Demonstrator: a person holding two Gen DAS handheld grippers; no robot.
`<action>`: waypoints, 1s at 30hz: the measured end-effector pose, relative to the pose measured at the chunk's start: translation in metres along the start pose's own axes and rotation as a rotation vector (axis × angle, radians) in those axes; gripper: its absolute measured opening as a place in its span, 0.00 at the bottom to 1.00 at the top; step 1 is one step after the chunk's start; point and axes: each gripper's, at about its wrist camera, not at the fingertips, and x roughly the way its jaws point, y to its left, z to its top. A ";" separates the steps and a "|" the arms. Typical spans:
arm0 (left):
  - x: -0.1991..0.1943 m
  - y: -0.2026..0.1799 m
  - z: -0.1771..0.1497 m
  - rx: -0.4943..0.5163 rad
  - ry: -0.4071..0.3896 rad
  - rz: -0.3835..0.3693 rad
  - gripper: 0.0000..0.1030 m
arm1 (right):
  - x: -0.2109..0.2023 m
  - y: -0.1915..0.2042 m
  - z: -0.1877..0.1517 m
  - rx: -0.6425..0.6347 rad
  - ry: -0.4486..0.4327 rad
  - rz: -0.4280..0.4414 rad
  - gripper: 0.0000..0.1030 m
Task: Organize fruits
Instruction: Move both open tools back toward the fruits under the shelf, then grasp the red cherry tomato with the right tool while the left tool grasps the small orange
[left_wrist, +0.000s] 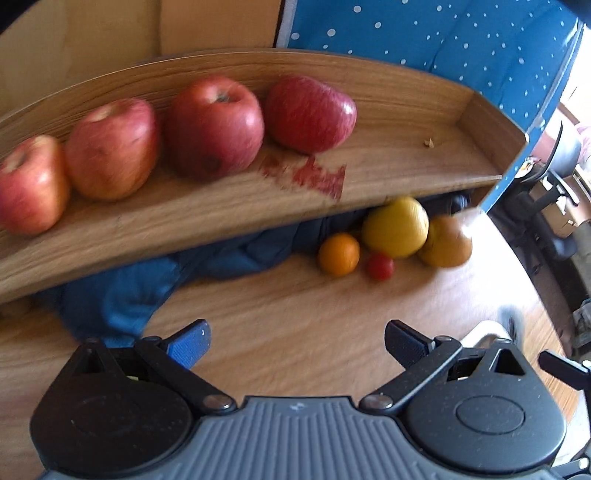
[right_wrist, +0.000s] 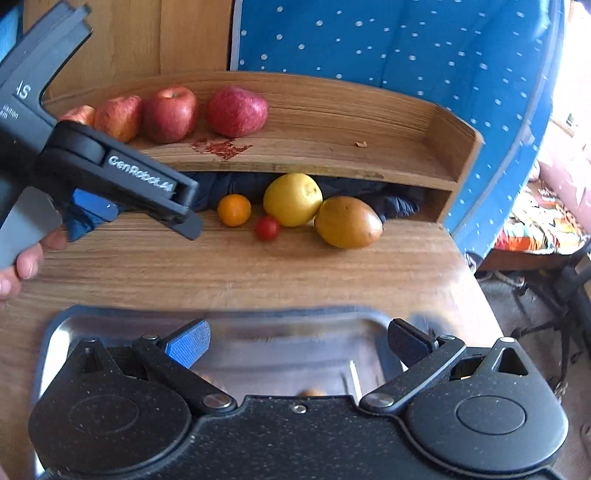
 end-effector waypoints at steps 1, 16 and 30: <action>0.005 -0.001 0.004 0.005 0.000 -0.007 0.99 | 0.005 0.000 0.005 -0.005 0.000 0.000 0.99; 0.058 -0.010 0.035 -0.020 0.018 -0.112 0.92 | 0.076 0.007 0.047 -0.032 0.062 0.035 0.86; 0.069 -0.001 0.041 -0.059 -0.005 -0.170 0.57 | 0.096 0.024 0.062 -0.065 0.038 0.065 0.50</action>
